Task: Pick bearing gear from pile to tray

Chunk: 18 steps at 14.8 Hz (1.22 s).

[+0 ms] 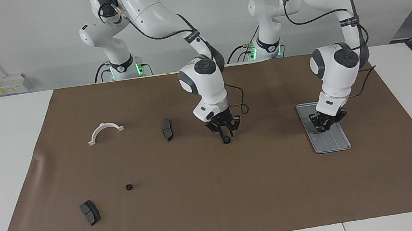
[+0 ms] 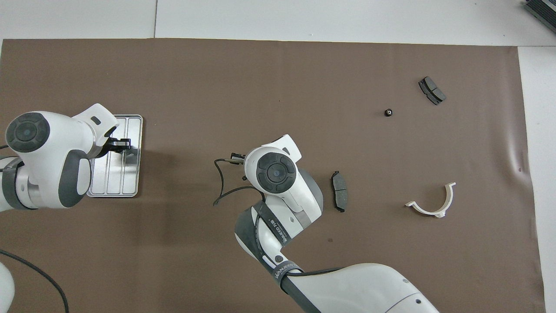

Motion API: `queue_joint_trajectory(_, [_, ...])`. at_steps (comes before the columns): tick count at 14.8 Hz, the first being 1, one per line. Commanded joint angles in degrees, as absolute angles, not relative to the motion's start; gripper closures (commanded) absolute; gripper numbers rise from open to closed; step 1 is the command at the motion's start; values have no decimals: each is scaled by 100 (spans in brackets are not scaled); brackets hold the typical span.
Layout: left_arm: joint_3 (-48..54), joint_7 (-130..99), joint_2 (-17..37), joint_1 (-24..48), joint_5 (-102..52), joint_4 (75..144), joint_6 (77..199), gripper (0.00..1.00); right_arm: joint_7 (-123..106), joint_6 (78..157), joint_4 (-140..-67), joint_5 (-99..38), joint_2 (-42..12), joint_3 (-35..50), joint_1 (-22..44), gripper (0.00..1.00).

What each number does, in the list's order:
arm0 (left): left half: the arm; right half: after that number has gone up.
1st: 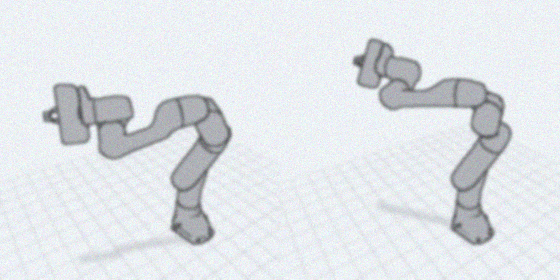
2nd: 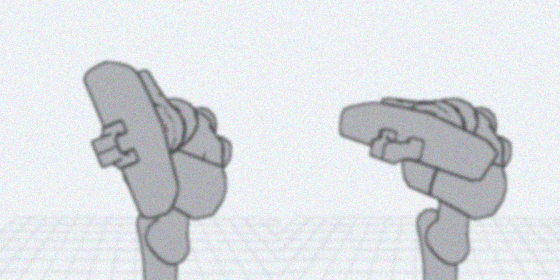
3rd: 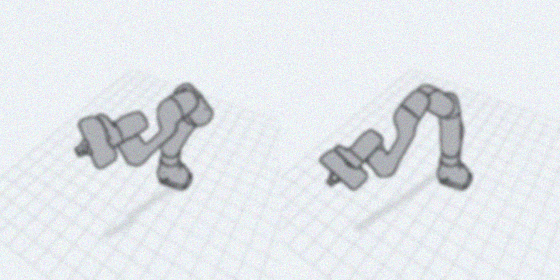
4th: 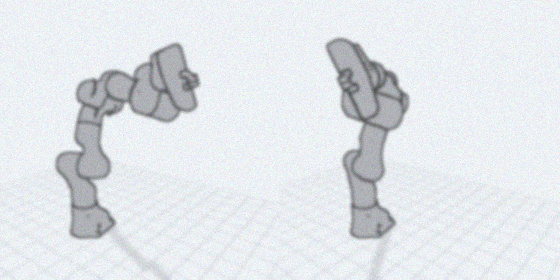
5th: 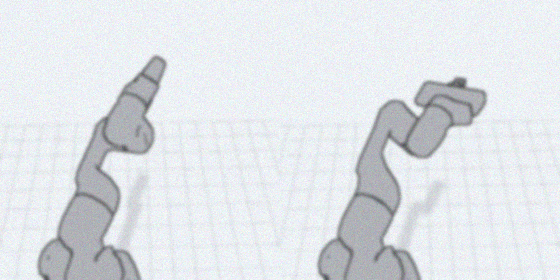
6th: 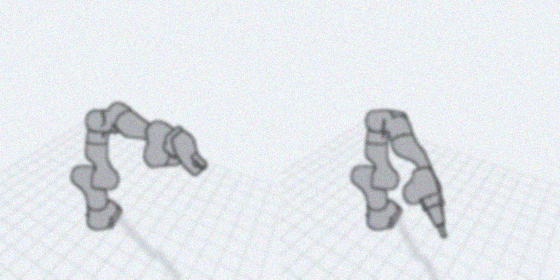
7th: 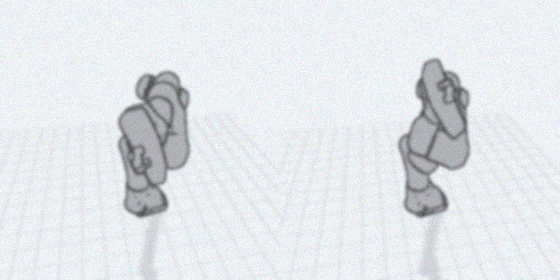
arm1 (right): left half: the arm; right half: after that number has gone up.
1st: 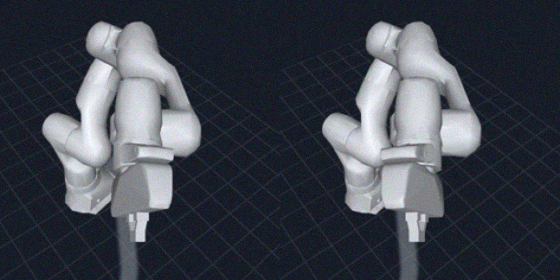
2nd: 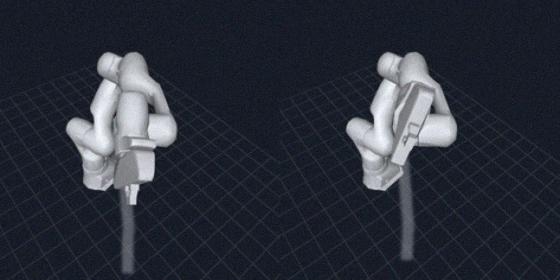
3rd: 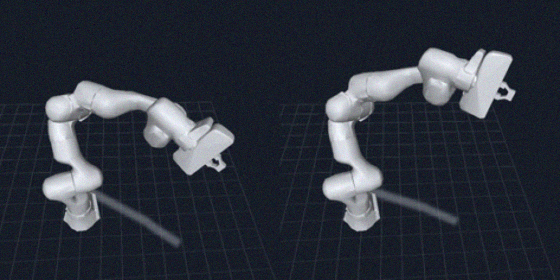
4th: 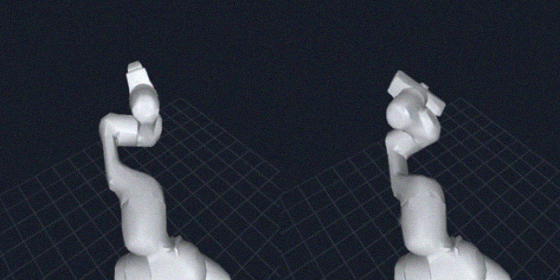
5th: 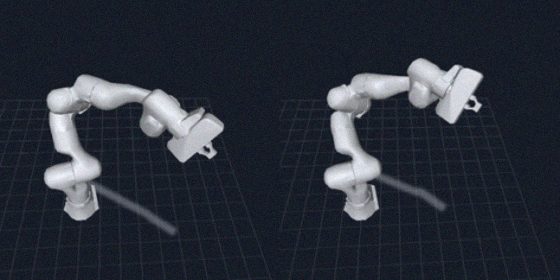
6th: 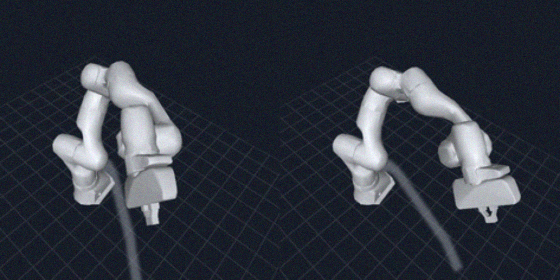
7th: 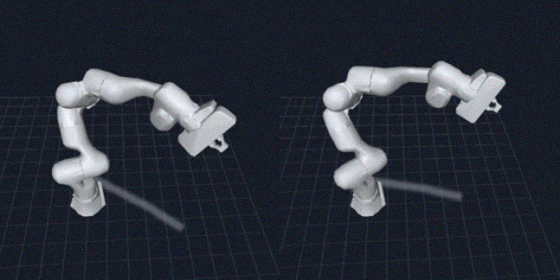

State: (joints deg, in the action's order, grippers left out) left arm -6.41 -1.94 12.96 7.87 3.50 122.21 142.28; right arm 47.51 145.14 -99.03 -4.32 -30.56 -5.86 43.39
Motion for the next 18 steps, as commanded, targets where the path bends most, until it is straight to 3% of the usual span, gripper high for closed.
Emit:
queue_joint_trajectory(1, [-545,-26,1187,677,176,12393,14362,80,4676,14450,-9861,155,-2753,-798,4071,0])
queue_joint_trajectory(2, [-545,-35,1187,720,115,12340,14335,50,4493,14284,-9861,341,-2560,-817,3887,0])
queue_joint_trajectory(3, [-545,-35,1187,729,27,12331,14335,26,4187,14039,-9844,351,-2410,-826,3685,0])
queue_joint_trajectory(4, [-545,-44,1160,738,-8,12296,14335,23,3844,13845,-9844,352,-2243,-817,3509,0])
queue_joint_trajectory(6, [-527,-79,1090,791,-9,12025,14039,17,3368,13528,-9844,325,-2005,-809,3140,0])
queue_joint_trajectory(12, [-554,-676,1046,1616,52,11505,13359,17,1084,12332,-9414,264,-1951,-791,2014,0])
queue_joint_trajectory(18, [-571,-2045,1326,2767,254,11110,13333,21,459,12761,-9431,-366,-2486,-756,1240,0])
